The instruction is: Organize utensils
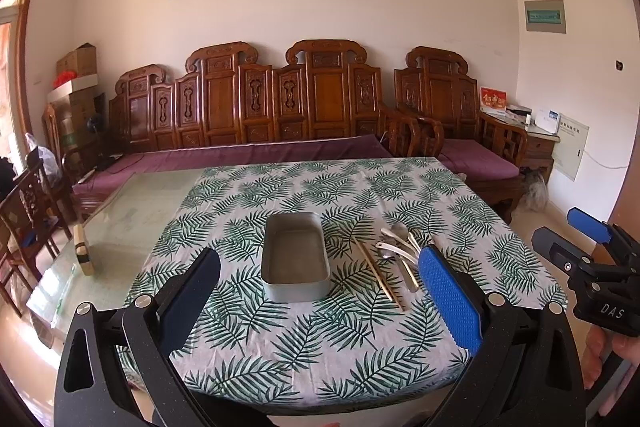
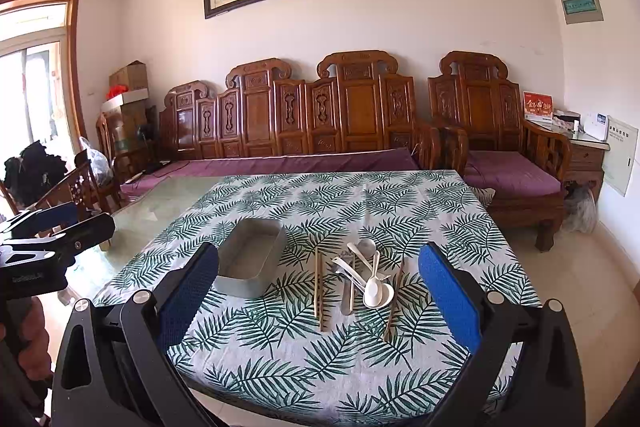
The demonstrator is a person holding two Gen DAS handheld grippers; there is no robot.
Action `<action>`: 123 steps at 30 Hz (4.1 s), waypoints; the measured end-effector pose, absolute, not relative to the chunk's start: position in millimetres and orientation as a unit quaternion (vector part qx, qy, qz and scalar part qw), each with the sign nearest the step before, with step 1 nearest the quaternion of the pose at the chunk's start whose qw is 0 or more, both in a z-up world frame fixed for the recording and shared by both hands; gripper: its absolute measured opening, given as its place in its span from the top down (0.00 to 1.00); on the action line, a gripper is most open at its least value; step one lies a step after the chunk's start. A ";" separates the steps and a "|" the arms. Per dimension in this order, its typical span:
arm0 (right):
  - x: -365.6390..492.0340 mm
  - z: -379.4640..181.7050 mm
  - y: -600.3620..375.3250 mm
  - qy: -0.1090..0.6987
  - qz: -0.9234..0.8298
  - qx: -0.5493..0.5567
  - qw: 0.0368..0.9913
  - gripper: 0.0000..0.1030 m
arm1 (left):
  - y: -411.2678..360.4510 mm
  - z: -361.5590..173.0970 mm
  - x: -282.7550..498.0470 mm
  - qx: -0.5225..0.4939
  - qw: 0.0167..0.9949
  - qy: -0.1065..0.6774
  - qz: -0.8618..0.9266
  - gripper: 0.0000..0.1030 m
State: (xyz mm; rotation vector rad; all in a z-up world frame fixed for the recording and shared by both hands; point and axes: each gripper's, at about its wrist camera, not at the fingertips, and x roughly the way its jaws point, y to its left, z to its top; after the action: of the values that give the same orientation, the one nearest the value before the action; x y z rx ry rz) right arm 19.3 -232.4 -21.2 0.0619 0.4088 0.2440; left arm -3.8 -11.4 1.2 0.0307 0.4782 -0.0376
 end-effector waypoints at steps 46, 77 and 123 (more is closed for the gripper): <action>196.7 -218.3 -288.4 0.421 0.097 0.017 0.902 0.60 | -56.0 -144.1 163.4 0.034 0.911 0.399 -0.103 0.07; 223.5 -259.4 -306.4 0.469 0.046 -0.004 0.882 0.94 | -110.3 -240.4 245.4 0.060 0.854 0.510 -0.084 0.56; 195.8 -172.8 -278.0 0.393 0.079 -0.022 0.916 0.94 | 0.0 -150.8 210.9 0.019 0.891 0.445 -0.084 0.96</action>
State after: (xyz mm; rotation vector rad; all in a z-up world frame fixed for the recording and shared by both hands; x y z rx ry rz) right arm 195.8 -278.0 -172.8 -0.0462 0.8090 0.1618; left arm 210.9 0.0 -150.8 0.0392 0.9240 -0.1743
